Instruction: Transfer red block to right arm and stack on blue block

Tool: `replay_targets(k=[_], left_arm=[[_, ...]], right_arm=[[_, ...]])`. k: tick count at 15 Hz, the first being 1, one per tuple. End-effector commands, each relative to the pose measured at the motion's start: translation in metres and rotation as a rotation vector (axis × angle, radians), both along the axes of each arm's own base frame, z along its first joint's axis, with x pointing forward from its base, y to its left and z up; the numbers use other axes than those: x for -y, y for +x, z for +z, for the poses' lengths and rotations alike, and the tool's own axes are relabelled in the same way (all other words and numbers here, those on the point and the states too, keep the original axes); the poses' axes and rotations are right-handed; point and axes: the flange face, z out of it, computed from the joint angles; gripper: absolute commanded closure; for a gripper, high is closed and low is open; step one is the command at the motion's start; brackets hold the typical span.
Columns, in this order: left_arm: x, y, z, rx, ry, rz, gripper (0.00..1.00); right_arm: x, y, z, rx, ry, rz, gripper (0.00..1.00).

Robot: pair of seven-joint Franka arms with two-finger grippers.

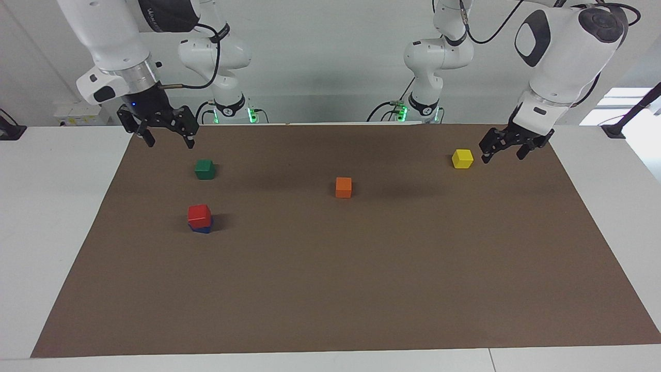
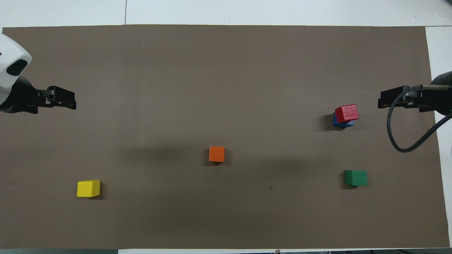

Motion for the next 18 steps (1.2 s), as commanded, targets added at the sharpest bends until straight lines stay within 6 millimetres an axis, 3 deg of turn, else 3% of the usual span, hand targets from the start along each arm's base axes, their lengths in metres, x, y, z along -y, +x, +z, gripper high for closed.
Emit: replay_targets(k=[1,8,18], left_arm=[[-0.004,-0.001,-0.001,0.008,0.001,0.000,0.00],[-0.004,-0.001,-0.001,0.008,0.001,0.000,0.00],[-0.004,-0.001,-0.001,0.008,0.001,0.000,0.00]], right_arm=[[0.017,-0.003,-0.007,-0.024,0.016,-0.001,0.00],[0.025,0.003,0.000,-0.017,0.001,-0.009,0.00],[0.046,0.002,-0.005,-0.047,-0.047,-0.001,0.00]])
